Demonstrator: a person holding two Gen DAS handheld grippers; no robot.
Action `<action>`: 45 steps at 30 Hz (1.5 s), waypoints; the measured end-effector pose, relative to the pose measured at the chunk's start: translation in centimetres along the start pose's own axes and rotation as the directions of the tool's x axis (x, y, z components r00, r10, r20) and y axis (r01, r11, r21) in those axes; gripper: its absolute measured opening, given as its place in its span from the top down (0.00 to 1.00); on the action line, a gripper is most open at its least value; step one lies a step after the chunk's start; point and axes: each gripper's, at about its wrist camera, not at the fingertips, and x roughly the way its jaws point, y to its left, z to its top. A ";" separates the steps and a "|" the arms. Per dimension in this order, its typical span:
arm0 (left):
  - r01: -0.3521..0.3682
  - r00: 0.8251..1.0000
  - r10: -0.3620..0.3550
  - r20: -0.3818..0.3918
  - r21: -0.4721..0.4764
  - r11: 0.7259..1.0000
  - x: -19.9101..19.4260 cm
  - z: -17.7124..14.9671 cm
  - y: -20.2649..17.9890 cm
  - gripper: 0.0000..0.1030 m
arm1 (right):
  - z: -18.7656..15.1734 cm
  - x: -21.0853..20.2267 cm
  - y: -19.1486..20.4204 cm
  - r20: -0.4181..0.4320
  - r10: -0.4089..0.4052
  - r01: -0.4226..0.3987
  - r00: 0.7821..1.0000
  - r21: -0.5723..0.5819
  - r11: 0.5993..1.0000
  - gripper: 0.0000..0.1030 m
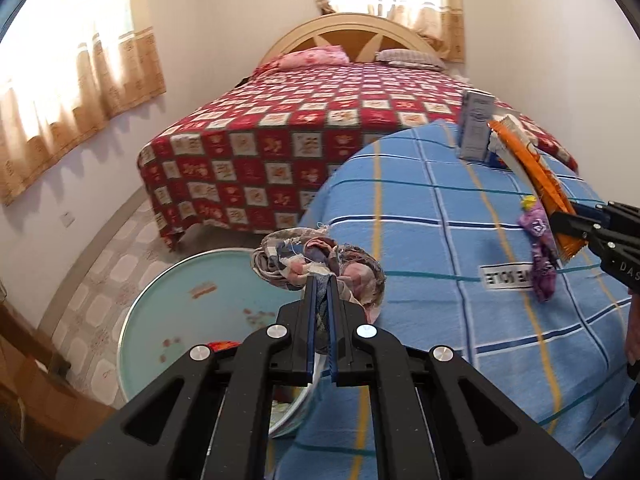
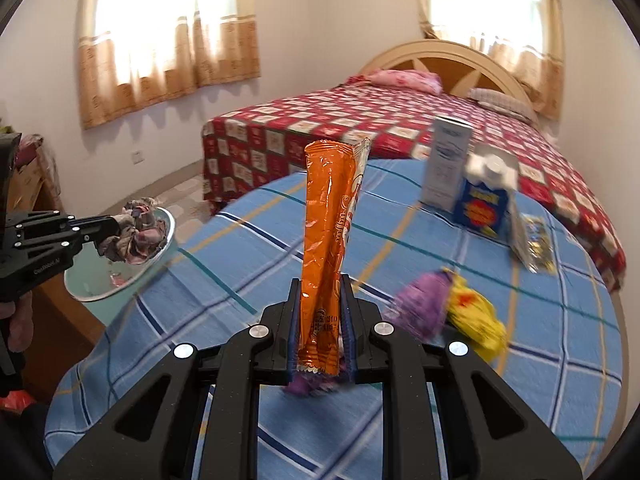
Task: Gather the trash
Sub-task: 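Carry the cloth bundle and orange wrapper over the teal bin with both tools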
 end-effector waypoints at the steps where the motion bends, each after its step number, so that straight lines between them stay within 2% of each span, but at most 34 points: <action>1: -0.007 1.000 0.007 -0.002 -0.002 1.000 0.0 -0.1 0.3 0.96 | 0.2 0.2 0.3 0.000 0.006 -0.006 1.000 -0.008 1.000 0.82; 20: -0.122 0.992 0.120 -0.029 -0.058 0.991 -0.4 -1.6 4.9 0.96 | 4.6 5.9 7.5 -0.028 0.123 -0.126 0.992 -0.182 0.975 0.82; 45: -0.218 0.975 0.213 -0.061 -0.102 0.971 -1.9 -3.7 9.0 0.96 | 5.0 9.6 12.7 -0.059 0.189 -0.199 0.980 -0.310 0.930 0.82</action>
